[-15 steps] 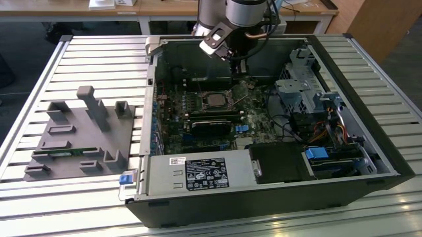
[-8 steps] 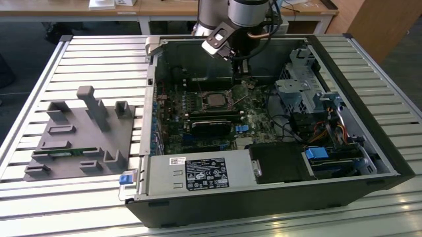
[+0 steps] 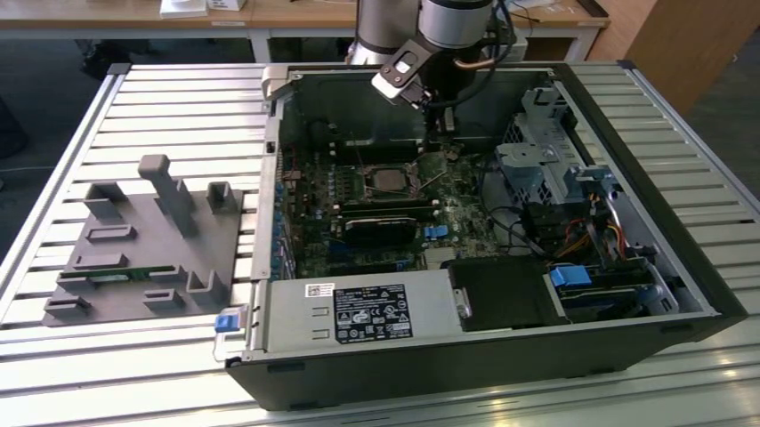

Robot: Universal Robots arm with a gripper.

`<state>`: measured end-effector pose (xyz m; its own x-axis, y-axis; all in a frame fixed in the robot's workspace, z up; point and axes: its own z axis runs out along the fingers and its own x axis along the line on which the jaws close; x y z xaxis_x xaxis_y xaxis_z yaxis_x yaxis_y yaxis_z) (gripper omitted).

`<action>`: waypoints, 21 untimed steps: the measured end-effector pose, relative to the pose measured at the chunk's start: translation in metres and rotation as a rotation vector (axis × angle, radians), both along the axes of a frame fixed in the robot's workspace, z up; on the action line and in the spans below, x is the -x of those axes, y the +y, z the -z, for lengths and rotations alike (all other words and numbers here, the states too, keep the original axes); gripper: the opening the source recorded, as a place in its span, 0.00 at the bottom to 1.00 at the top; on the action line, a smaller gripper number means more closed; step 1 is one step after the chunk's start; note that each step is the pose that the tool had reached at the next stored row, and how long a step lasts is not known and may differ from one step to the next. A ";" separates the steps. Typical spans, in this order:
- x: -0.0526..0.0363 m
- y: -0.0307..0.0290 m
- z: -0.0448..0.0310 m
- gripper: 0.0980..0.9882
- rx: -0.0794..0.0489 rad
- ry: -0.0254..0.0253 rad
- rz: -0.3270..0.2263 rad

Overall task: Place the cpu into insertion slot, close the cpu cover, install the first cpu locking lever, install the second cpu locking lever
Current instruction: 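Close the cpu cover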

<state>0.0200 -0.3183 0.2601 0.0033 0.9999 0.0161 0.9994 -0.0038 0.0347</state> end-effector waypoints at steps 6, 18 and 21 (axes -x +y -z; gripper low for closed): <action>-0.0072 0.0000 0.0001 0.01 0.000 0.0000 0.000; -0.0107 0.0000 0.0002 0.01 0.000 0.0001 0.000; -0.0112 0.0000 0.0003 0.01 0.000 0.0000 0.000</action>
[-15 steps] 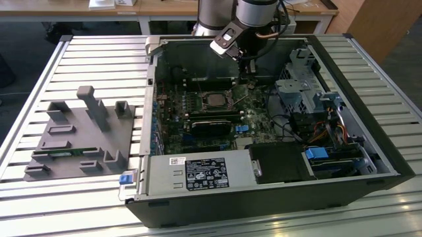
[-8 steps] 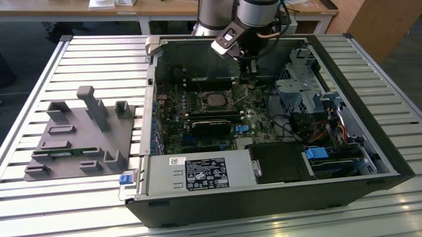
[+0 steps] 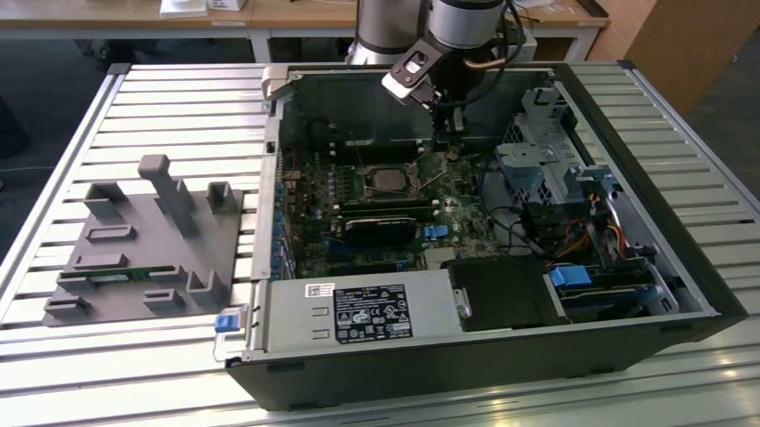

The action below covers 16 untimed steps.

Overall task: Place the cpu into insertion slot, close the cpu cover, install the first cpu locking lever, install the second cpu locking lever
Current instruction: 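Close the cpu cover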

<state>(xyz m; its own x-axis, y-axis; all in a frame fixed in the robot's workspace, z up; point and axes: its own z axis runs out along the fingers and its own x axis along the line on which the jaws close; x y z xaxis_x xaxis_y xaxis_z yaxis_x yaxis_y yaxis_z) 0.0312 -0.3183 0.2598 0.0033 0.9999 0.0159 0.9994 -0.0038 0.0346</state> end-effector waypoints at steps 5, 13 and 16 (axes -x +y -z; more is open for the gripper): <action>-0.0007 0.0000 0.0001 0.01 0.000 0.0000 0.000; -0.0103 0.0012 0.0012 0.01 0.000 0.0002 0.000; -0.0152 0.0018 0.0021 0.01 0.000 0.0005 0.000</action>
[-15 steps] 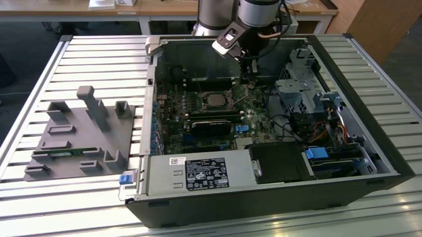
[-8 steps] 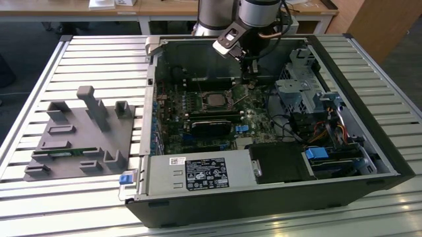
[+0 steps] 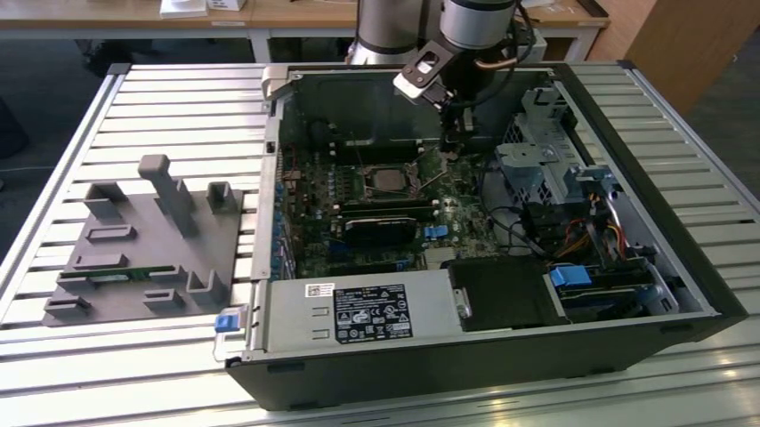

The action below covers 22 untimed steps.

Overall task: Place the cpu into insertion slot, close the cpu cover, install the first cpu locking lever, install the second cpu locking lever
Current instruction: 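Close the cpu cover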

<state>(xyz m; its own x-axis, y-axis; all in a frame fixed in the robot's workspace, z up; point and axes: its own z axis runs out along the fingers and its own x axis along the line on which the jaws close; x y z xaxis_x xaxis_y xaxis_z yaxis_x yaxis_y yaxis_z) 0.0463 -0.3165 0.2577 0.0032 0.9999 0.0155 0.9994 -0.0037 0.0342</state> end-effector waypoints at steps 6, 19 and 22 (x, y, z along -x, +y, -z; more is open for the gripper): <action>-0.0088 0.0009 0.0018 0.01 0.002 0.0006 0.000; -0.0160 0.0026 0.0137 0.01 0.008 0.0034 0.000; -0.0158 0.0027 0.0164 0.01 0.009 0.0045 0.000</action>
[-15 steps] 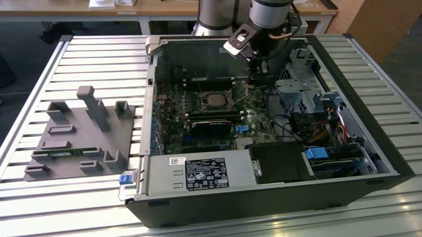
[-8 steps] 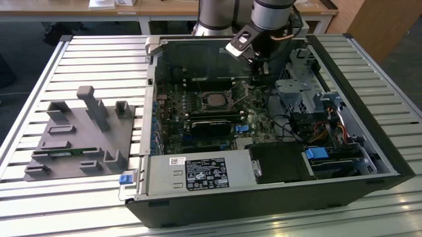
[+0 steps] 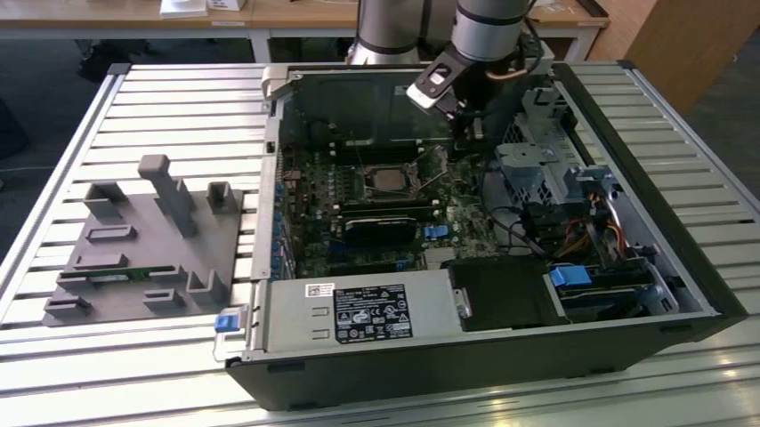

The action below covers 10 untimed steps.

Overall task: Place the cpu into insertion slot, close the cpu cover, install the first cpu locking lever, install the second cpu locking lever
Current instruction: 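Close the cpu cover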

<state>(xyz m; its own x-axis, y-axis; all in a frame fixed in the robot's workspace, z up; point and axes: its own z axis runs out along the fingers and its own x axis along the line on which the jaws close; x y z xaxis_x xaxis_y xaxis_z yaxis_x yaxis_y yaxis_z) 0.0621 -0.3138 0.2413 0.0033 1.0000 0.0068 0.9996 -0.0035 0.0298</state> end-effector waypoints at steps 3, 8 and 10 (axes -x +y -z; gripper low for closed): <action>0.0014 0.0000 0.0005 0.01 0.000 0.0004 0.000; 0.0063 0.0000 0.0008 0.01 0.000 0.0004 0.000; 0.0082 0.0000 0.0009 0.01 0.000 0.0004 0.000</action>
<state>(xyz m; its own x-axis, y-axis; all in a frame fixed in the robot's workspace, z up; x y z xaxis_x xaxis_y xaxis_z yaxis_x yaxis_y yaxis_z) 0.0540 -0.3138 0.2404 0.0033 1.0000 0.0066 0.9996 -0.0035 0.0294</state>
